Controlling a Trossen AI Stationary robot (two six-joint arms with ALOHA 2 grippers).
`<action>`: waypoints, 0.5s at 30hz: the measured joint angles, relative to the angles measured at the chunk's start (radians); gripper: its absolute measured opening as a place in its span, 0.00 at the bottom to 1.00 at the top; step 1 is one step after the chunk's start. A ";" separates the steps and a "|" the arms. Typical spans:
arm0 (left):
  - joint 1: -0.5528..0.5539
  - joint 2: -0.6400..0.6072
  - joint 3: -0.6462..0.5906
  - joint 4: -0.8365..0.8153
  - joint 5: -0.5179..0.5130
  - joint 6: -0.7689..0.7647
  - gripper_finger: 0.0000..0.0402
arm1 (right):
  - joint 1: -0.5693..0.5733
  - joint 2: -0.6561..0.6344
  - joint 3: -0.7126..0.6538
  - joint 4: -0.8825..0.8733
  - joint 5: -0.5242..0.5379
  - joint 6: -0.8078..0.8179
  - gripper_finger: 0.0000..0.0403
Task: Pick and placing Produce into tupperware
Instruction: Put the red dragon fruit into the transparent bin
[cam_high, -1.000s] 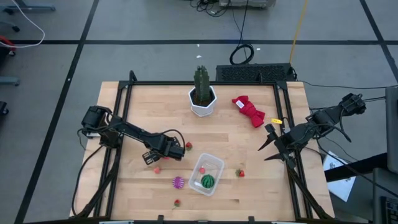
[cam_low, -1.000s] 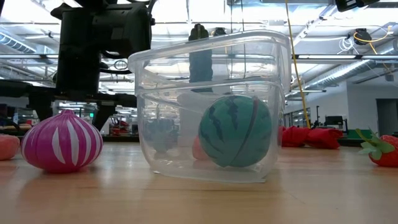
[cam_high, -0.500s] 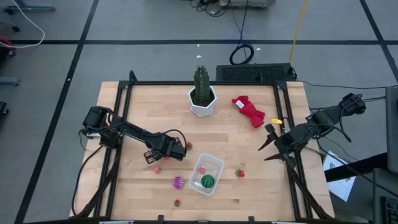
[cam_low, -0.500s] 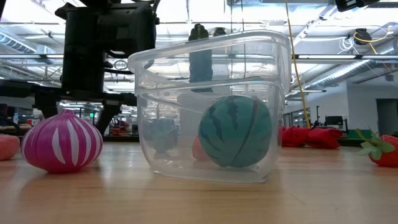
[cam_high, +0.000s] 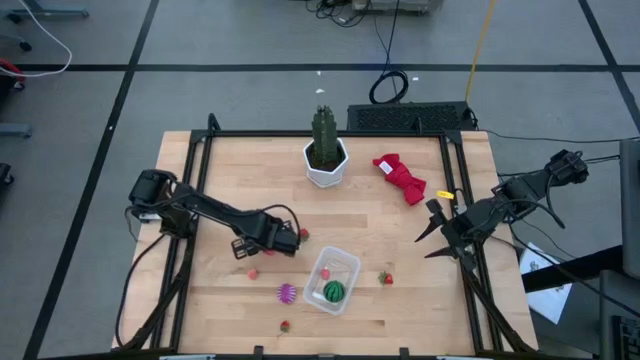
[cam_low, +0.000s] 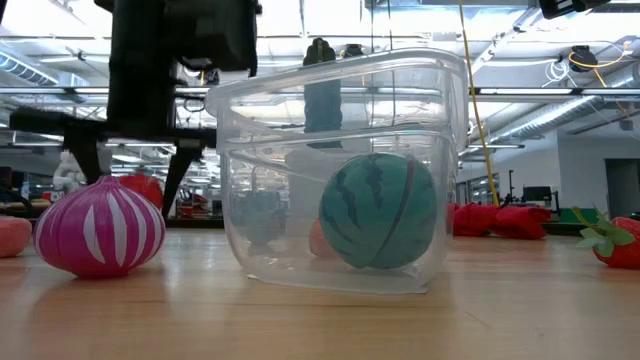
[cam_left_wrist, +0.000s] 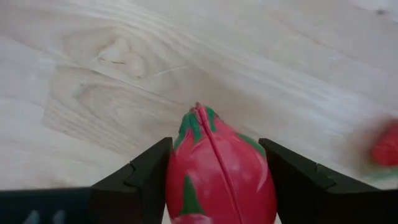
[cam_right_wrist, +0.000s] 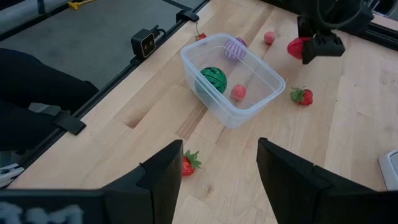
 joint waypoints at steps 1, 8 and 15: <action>0.000 -0.014 0.000 -0.001 -0.001 0.005 0.56 | 0.000 0.000 0.000 0.000 0.000 0.000 0.49; -0.001 -0.105 0.027 0.002 -0.028 0.057 0.56 | 0.000 0.000 0.000 0.000 0.000 0.000 0.49; -0.001 -0.123 0.116 -0.015 -0.061 0.122 0.57 | 0.000 0.000 0.000 0.000 0.000 0.000 0.49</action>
